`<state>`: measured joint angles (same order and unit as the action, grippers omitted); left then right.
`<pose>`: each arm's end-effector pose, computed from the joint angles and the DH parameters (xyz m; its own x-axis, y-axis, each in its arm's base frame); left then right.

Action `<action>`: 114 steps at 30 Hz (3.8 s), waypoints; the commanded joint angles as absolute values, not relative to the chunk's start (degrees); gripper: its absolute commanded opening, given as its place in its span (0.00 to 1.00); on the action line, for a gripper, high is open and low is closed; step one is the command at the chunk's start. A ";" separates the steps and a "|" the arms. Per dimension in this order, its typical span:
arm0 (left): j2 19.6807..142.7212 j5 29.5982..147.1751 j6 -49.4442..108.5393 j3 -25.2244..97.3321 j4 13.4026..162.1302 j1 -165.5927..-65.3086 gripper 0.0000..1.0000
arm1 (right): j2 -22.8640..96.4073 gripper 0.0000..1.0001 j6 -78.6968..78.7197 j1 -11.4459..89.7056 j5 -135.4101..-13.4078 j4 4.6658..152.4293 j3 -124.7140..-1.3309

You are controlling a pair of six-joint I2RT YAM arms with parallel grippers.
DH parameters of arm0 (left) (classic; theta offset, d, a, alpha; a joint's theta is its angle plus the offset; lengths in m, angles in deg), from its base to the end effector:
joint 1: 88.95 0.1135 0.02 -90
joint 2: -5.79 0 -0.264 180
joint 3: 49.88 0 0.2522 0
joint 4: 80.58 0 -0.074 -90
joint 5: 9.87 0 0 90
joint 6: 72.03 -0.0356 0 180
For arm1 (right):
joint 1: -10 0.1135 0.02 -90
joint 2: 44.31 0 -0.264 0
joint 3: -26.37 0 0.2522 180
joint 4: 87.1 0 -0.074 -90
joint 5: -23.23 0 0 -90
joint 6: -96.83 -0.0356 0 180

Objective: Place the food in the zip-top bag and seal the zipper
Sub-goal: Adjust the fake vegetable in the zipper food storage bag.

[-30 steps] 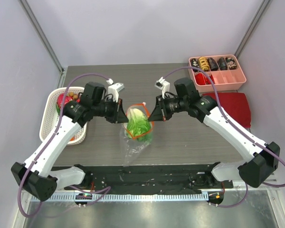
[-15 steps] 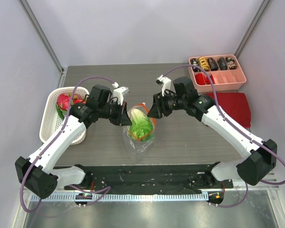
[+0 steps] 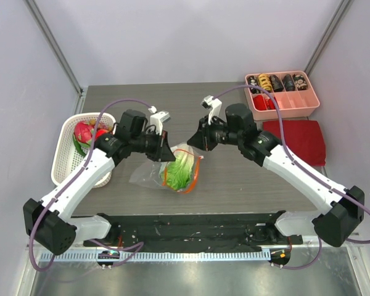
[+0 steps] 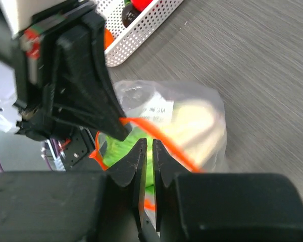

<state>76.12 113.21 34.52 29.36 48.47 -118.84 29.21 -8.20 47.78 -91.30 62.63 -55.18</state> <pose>0.2135 -0.1451 0.3316 -0.7756 0.1705 -0.6078 0.5718 0.5978 -0.5619 0.2228 0.1914 0.3616 -0.5122 -0.0985 -0.8532 -0.7540 0.5272 0.3918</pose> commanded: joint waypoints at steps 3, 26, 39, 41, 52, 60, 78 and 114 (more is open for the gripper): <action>78.48 116.50 42.13 31.47 52.79 -117.26 0.00 | 19.68 0.14 6.36 51.65 -89.54 68.86 -50.85; 81.29 136.19 58.74 31.12 70.26 -114.35 0.00 | 26.26 0.07 20.98 63.70 -67.97 105.69 -28.70; 79.71 141.47 69.99 26.82 84.76 -114.18 0.00 | 21.44 0.14 12.72 64.41 -70.63 113.07 -28.34; 79.62 142.08 74.01 25.59 88.45 -114.18 0.00 | 21.34 0.15 12.28 65.02 -71.16 115.35 -28.08; 80.68 146.04 93.02 24.79 111.50 -114.18 0.00 | 27.32 0.15 13.94 65.37 -71.52 113.72 -23.60; 78.13 144.29 86.54 26.02 101.16 -113.91 0.00 | 22.32 0.27 17.11 64.50 -73.79 98.24 -27.72; 80.85 141.30 85.03 21.19 103.77 -113.38 0.00 | 12.20 0.51 5.17 64.15 -57.15 58.67 -47.86; 79.45 97.71 31.35 35.07 40.76 -116.72 0.00 | 21.17 0.01 -21.93 43.93 -94.19 57.97 -54.99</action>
<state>80.38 116.16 50.20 31.87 61.22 -116.00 21.05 -19.65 43.85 -90.67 55.81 -52.38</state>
